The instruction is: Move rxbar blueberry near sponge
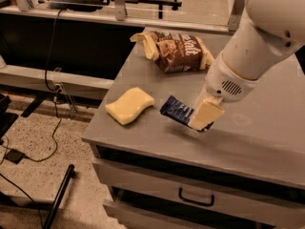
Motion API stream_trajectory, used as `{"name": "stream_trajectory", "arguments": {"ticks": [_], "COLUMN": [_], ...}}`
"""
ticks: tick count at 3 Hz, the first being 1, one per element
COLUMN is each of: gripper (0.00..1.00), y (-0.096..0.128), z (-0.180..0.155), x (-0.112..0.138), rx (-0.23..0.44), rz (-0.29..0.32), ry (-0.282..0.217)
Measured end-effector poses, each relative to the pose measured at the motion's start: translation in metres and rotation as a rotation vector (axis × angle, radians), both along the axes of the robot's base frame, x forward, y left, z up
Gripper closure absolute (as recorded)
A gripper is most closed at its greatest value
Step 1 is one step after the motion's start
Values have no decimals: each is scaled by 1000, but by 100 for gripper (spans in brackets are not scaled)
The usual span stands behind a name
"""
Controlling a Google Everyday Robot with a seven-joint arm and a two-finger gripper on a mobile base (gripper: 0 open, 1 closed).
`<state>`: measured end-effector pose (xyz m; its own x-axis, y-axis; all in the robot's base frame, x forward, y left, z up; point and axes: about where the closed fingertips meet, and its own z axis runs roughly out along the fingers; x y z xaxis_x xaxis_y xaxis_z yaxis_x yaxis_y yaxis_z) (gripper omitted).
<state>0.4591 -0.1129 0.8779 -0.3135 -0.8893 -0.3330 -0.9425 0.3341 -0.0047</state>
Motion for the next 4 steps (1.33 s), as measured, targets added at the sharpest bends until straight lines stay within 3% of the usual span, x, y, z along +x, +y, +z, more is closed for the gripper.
{"name": "stream_trajectory", "arguments": {"ticks": [2,4], "gripper": [100,100], "y": [11,34], "z": [-13,-30], "x": [7,17], "rx": [38,3], "rz": [76,66], "ry": [12,13]}}
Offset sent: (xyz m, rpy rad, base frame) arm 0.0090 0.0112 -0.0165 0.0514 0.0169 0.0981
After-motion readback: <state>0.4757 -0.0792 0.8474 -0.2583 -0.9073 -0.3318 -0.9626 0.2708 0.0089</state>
